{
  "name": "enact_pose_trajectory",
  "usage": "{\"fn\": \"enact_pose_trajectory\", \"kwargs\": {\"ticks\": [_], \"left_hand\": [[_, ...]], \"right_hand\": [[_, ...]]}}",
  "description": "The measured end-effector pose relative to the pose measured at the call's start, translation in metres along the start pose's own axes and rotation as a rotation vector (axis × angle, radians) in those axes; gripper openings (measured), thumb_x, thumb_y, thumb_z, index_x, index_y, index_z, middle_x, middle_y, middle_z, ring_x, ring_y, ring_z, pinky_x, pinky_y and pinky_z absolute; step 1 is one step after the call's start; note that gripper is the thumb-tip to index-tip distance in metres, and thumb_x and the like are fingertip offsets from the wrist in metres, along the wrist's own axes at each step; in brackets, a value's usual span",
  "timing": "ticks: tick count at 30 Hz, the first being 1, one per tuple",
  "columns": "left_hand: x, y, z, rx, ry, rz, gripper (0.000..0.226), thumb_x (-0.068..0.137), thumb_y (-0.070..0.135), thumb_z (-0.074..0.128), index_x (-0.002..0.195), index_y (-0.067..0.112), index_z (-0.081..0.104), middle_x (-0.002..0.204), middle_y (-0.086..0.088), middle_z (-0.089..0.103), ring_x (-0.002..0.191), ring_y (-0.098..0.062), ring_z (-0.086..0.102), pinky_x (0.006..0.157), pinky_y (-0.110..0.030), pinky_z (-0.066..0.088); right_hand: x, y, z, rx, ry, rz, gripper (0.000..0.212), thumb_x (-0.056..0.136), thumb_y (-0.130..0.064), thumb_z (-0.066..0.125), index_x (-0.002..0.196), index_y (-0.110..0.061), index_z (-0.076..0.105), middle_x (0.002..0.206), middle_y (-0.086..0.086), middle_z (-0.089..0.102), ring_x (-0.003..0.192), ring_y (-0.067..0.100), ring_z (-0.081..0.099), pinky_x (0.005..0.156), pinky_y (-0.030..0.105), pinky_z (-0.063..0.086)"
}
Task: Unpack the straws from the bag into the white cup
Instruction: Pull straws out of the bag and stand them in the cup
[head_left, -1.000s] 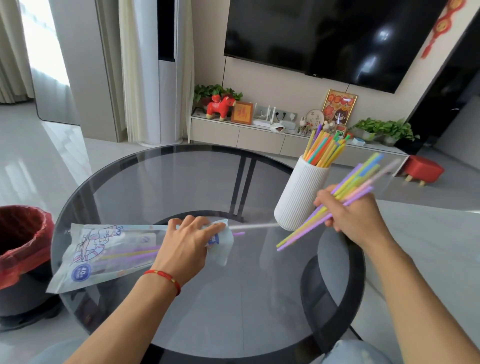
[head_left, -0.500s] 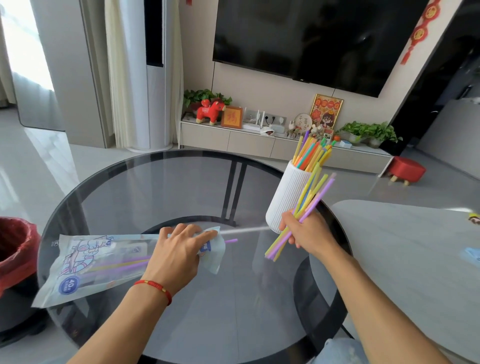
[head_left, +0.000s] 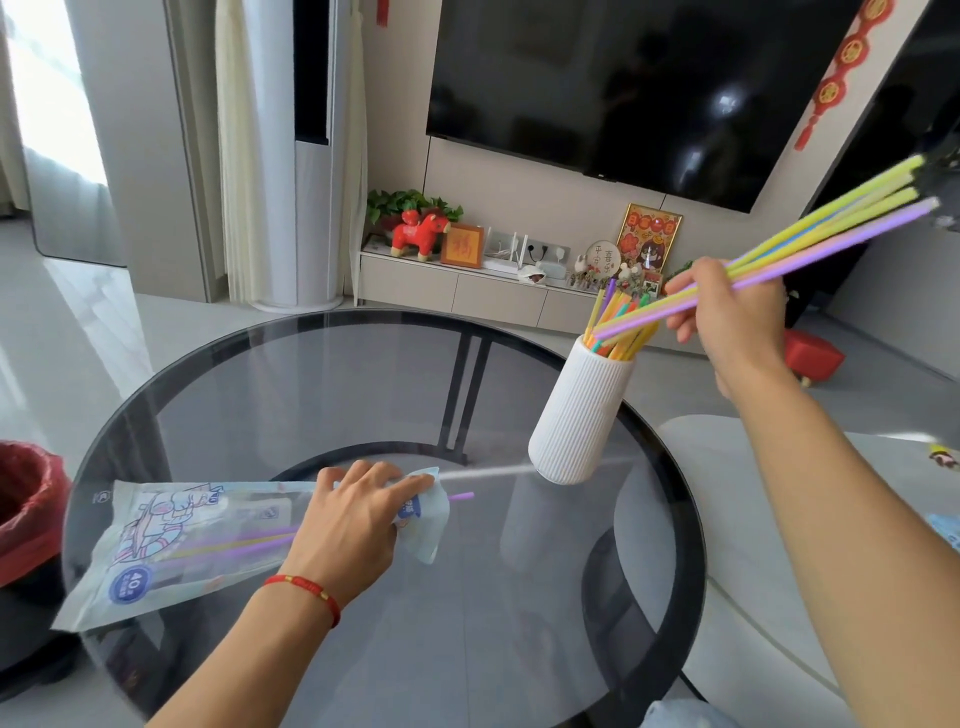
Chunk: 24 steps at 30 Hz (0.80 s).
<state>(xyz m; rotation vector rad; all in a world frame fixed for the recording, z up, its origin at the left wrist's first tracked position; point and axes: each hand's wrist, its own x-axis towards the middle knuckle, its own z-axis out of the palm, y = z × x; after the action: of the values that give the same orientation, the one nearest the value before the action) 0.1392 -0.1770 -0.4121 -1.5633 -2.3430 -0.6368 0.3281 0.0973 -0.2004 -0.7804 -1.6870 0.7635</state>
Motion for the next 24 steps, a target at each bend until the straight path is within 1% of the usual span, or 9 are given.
{"fn": "enact_pose_trajectory", "kwargs": {"ticks": [5,8,10,13,15,17,20,22,24], "left_hand": [[0.000,-0.001,0.000,0.003,0.001,0.001,0.064,0.068,-0.001,0.072,0.121,0.035,0.064,0.107,0.001,0.069,0.093,-0.028,0.062,0.077,-0.044,0.046],[0.001,-0.001,0.000,0.000,0.003,-0.001,0.064,0.067,0.000,0.073,0.120,0.035,0.064,0.105,0.002,0.069,0.091,-0.028,0.062,0.076,-0.044,0.046],[0.001,-0.001,0.000,-0.001,0.006,-0.005,0.065,0.065,-0.002,0.072,0.119,0.035,0.065,0.104,0.003,0.069,0.089,-0.028,0.063,0.075,-0.044,0.047],[0.002,-0.002,0.000,-0.005,0.009,-0.008,0.067,0.062,-0.004,0.073,0.117,0.034,0.067,0.100,0.003,0.069,0.084,-0.028,0.063,0.072,-0.043,0.047],[0.001,-0.002,0.000,-0.004,0.011,-0.006,0.067,0.061,-0.004,0.074,0.116,0.033,0.067,0.099,0.002,0.070,0.083,-0.028,0.063,0.071,-0.044,0.048],[0.001,-0.002,0.001,-0.007,0.011,-0.005,0.067,0.061,-0.004,0.075,0.116,0.033,0.068,0.099,0.002,0.070,0.083,-0.028,0.063,0.071,-0.044,0.047],[0.001,-0.002,0.000,-0.014,0.010,-0.005,0.066,0.062,-0.002,0.076,0.118,0.034,0.067,0.100,0.002,0.070,0.084,-0.028,0.063,0.072,-0.043,0.047],[0.002,-0.002,0.000,-0.015,0.006,-0.008,0.065,0.064,-0.001,0.076,0.119,0.034,0.066,0.102,0.002,0.069,0.086,-0.028,0.063,0.073,-0.044,0.047],[0.002,-0.002,0.000,-0.017,0.004,-0.011,0.065,0.065,-0.001,0.076,0.119,0.034,0.066,0.102,0.002,0.069,0.087,-0.028,0.063,0.074,-0.044,0.046]], "right_hand": [[0.009,0.004,0.017,-0.234,-0.039,0.004,0.028,0.093,-0.023,0.052,0.085,-0.008,0.074,0.062,0.005,0.067,0.037,0.003,0.059,0.040,0.017,0.047],[0.010,0.005,0.026,-0.364,-0.093,0.029,0.032,0.095,-0.029,0.051,0.091,-0.010,0.077,0.079,0.006,0.070,0.071,0.021,0.069,0.050,0.023,0.043],[0.008,0.008,0.033,-0.453,-0.084,0.009,0.033,0.097,-0.032,0.051,0.091,-0.012,0.077,0.101,0.011,0.069,0.096,0.028,0.061,0.065,0.026,0.041],[0.003,0.014,0.044,-0.620,-0.096,-0.003,0.037,0.101,-0.039,0.051,0.114,-0.015,0.076,0.142,0.013,0.051,0.132,0.032,0.039,0.103,0.040,0.033],[-0.001,0.017,0.049,-0.614,-0.161,0.045,0.038,0.104,-0.041,0.048,0.130,-0.029,0.072,0.157,0.008,0.040,0.144,0.033,0.030,0.115,0.050,0.026],[-0.003,0.017,0.049,-0.552,-0.200,0.104,0.040,0.104,-0.041,0.049,0.139,-0.036,0.066,0.161,0.006,0.038,0.146,0.035,0.033,0.118,0.053,0.026],[-0.002,0.014,0.046,-0.296,-0.120,0.106,0.037,0.092,-0.044,0.067,0.124,-0.026,0.063,0.139,0.010,0.060,0.127,0.033,0.059,0.112,0.054,0.046],[-0.001,0.005,0.043,-0.116,-0.023,0.030,0.064,0.087,-0.037,0.076,0.141,-0.023,0.046,0.133,0.010,0.064,0.114,0.028,0.069,0.102,0.050,0.057],[0.002,-0.001,0.039,-0.059,0.044,-0.125,0.093,0.087,-0.022,0.079,0.159,-0.022,0.020,0.143,0.016,0.058,0.115,0.026,0.070,0.099,0.041,0.060]]}}
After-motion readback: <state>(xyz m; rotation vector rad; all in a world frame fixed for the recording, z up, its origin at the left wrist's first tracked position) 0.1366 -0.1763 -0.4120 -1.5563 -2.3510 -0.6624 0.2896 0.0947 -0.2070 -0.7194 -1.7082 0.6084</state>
